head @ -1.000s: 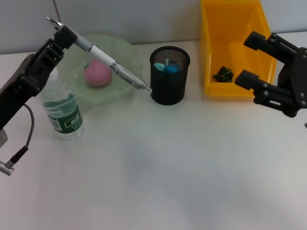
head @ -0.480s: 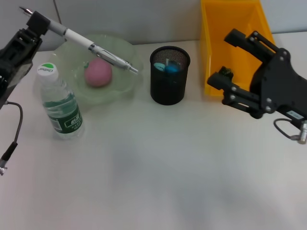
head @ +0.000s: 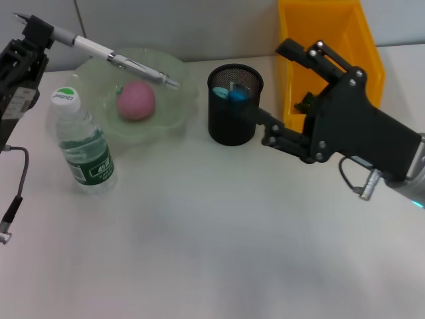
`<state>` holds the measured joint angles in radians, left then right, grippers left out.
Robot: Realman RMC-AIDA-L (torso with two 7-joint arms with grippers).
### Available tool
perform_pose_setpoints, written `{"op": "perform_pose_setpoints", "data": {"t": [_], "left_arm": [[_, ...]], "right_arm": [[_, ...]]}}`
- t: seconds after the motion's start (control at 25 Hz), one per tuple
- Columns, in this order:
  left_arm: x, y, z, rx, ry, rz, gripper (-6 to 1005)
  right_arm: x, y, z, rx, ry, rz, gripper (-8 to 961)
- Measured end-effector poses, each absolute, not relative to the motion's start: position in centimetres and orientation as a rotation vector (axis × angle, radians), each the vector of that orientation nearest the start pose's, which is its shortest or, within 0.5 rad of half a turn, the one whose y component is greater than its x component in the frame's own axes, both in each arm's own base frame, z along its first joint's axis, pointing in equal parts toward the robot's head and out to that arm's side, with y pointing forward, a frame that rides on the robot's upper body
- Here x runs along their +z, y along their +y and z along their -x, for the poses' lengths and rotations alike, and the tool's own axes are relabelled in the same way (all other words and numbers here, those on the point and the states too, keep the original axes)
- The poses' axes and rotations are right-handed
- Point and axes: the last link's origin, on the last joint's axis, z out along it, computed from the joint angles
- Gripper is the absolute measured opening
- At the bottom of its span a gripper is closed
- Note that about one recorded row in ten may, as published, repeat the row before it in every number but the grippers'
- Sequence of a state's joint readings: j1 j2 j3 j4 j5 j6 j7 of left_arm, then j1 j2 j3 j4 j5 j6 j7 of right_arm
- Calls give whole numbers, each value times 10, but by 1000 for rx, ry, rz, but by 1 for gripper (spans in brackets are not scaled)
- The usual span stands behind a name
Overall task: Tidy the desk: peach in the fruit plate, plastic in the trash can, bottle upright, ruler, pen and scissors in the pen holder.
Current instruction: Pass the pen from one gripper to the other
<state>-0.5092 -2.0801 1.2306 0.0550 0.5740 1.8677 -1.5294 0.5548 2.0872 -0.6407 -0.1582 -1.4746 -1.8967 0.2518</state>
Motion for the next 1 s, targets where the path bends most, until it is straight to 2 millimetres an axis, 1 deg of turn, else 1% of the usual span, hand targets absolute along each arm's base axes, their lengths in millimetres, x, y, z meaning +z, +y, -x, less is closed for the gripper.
{"op": "perform_pose_setpoints", "data": {"t": [0.12, 0.16, 0.2, 0.36, 0.4, 0.48, 0.56, 0.76, 1.0], "left_arm": [[12, 296, 237, -2106, -1179, 1832, 150], [12, 296, 237, -2106, -1179, 1832, 150], [13, 298, 237, -2116, -1199, 1807, 150], [12, 300, 236, -2115, -1203, 1809, 151], [12, 300, 236, -2115, -1203, 1809, 152], [9, 306, 232, -2107, -1224, 1813, 152], [9, 306, 232, -2107, -1224, 1813, 153], [9, 311, 228, -2106, -1219, 1819, 154], [6, 313, 227, -2082, -1232, 1836, 156]], "right_arm": [[-15, 293, -212, 1274, -419, 2074, 787], [-20, 294, -209, 1260, -434, 2082, 787], [-20, 294, -209, 1260, -434, 2082, 787], [-32, 297, -203, 1210, -479, 2071, 787], [-32, 297, -203, 1210, -479, 2071, 787], [-36, 299, -201, 1191, -494, 2063, 787], [-42, 301, -196, 1156, -530, 2040, 788], [-49, 305, -189, 1117, -568, 2001, 782], [-50, 309, -186, 1102, -577, 2005, 771]]}}
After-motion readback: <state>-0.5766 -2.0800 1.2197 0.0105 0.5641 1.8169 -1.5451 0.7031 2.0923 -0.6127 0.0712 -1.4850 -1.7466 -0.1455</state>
